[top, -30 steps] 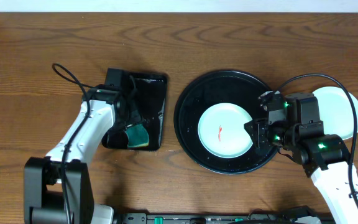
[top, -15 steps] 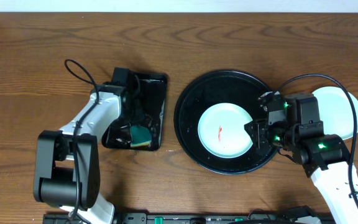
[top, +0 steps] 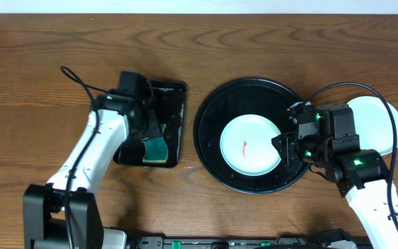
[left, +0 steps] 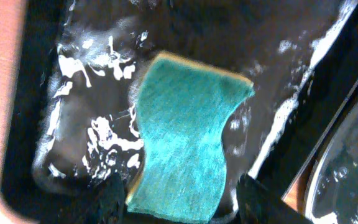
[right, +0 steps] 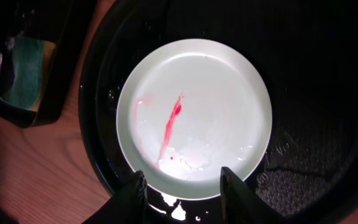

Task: Clean dirty plates on tray and stack at the side
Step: 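Grasp the teal sponge with the left gripper in the black tray, then carry the sponge with the left gripper over the pale green plate, then scrub the plate surface with the sponge in the left gripper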

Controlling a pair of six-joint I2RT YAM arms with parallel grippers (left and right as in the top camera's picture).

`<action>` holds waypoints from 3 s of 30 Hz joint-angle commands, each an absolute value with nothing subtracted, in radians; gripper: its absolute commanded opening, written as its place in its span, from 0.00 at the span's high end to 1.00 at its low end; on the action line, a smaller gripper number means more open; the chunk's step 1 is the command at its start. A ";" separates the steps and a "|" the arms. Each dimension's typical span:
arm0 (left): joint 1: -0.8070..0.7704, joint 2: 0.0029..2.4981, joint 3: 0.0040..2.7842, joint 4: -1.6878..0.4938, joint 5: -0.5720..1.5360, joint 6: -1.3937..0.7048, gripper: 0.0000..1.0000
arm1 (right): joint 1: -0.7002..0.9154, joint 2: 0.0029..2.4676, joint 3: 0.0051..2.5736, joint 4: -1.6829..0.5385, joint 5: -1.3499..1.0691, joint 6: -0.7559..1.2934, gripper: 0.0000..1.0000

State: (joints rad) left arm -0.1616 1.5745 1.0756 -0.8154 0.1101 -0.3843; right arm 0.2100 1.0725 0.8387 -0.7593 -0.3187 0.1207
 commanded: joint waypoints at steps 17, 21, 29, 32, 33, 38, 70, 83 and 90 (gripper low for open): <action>-0.221 1.735 0.986 -0.692 0.052 -0.326 0.93 | 0.217 1.082 0.854 -0.828 -0.178 0.185 0.60; -0.221 1.692 1.083 -0.818 0.057 -0.325 0.92 | 0.210 1.139 0.854 -0.822 -0.133 0.224 0.61; -0.266 1.549 1.253 -0.939 0.255 -0.311 0.93 | 0.202 1.343 0.854 -0.781 -0.158 0.200 0.61; -0.324 1.496 1.259 -0.914 0.281 -0.321 0.93 | 0.200 1.431 0.854 -0.737 -0.162 0.195 0.62; -0.346 1.486 1.259 -0.909 0.281 -0.329 0.93 | 0.195 1.460 0.854 -0.719 -0.163 0.194 0.63; -0.479 1.499 1.259 -0.872 0.279 -0.397 0.93 | 0.148 1.569 0.854 -0.638 -0.168 0.193 0.72; -0.804 2.048 1.259 -0.463 0.093 -0.690 0.93 | 0.078 1.713 0.854 -0.561 -0.315 0.163 0.99; -0.762 2.040 1.338 -0.788 -0.343 -0.690 0.93 | 0.080 1.713 0.854 -0.569 -0.315 0.137 0.99; -0.766 2.045 1.337 -0.556 0.187 -0.690 0.93 | 0.080 1.713 0.854 -0.569 -0.315 0.137 0.99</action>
